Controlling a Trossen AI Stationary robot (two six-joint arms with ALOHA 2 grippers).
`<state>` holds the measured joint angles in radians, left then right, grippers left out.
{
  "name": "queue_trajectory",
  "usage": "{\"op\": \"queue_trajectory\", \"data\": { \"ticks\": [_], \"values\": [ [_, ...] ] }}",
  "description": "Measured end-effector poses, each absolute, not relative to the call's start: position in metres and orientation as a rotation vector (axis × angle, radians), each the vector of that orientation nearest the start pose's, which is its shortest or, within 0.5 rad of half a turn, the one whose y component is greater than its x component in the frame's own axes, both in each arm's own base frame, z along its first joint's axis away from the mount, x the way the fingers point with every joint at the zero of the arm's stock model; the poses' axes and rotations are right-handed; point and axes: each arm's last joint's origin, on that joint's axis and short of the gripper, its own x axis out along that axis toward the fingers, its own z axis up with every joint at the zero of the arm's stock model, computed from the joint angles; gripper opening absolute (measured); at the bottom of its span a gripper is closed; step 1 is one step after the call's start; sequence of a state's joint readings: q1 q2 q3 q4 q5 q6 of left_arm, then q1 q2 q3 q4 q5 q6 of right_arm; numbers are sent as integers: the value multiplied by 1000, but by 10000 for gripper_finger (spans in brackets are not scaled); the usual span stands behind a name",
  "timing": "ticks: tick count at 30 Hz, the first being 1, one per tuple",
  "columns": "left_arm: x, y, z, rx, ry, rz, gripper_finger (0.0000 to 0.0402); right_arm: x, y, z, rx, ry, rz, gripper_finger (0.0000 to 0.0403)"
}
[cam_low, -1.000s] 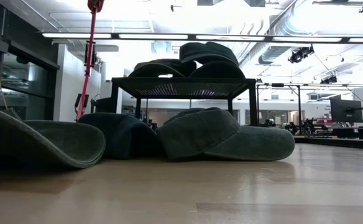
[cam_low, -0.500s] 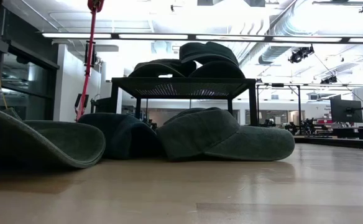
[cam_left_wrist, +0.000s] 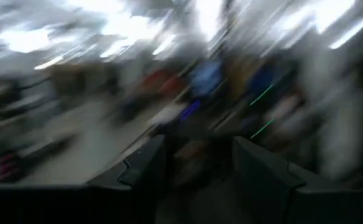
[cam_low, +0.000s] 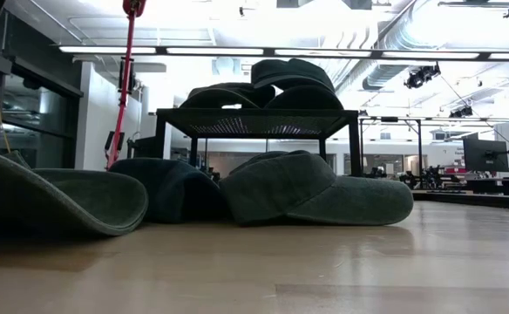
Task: Pick & Place hat
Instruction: Stack the bottom gray cap on top of the other gray cap on the shelf
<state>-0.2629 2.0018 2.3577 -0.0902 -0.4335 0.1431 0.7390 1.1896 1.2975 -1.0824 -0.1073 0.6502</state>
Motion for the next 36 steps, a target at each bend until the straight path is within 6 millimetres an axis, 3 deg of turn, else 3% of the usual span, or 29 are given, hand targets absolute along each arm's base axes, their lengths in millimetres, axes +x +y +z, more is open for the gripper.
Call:
{"op": "queue_trajectory", "data": {
  "ticks": [5,10,15,18,24,27,36],
  "values": [
    [386,-117,495,272,128,564,186,153,162,326,308,1181,454,236],
    [354,-156,480,429,289,724,186,149,169,311,335,1205,450,236],
    [324,-195,468,404,301,661,186,149,171,311,341,1193,438,236],
    [313,-214,450,381,351,573,186,150,172,313,349,1174,445,236],
    [295,-238,391,219,784,364,186,150,172,313,351,1157,433,236],
    [299,-254,365,111,956,270,186,151,171,313,347,1148,422,236],
    [283,-289,307,-8,1189,311,186,153,170,313,331,1102,372,236]
  ]
}}
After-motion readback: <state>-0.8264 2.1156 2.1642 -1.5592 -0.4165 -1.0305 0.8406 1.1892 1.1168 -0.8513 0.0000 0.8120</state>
